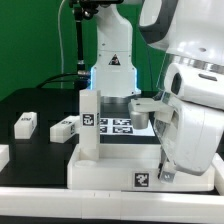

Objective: Assemble desk

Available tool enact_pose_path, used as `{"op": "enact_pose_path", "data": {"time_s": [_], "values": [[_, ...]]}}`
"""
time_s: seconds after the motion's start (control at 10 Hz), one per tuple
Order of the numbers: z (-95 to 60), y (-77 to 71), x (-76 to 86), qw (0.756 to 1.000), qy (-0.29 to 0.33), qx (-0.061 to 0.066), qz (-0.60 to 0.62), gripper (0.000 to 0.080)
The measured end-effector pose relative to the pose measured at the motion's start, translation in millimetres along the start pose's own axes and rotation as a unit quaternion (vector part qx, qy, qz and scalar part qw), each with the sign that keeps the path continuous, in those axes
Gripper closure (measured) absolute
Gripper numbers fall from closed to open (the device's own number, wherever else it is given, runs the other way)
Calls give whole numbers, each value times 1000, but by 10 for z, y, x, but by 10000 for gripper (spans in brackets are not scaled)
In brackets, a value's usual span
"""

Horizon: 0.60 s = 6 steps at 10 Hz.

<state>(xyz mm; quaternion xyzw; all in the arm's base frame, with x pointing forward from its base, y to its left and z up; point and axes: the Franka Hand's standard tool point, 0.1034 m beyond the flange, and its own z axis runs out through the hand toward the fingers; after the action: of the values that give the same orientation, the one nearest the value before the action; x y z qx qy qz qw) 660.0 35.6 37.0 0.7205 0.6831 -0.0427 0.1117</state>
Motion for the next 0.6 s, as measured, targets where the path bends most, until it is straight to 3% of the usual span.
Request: {"op": "enact_pose_path", "data": {"time_s": [0.1, 0.4, 0.6], "values": [[-2, 40, -15, 1000, -3, 4, 1, 739], [-64, 151, 102, 1000, 0, -3, 18, 739], [-81, 173, 143, 1000, 0, -2, 25, 739]]}}
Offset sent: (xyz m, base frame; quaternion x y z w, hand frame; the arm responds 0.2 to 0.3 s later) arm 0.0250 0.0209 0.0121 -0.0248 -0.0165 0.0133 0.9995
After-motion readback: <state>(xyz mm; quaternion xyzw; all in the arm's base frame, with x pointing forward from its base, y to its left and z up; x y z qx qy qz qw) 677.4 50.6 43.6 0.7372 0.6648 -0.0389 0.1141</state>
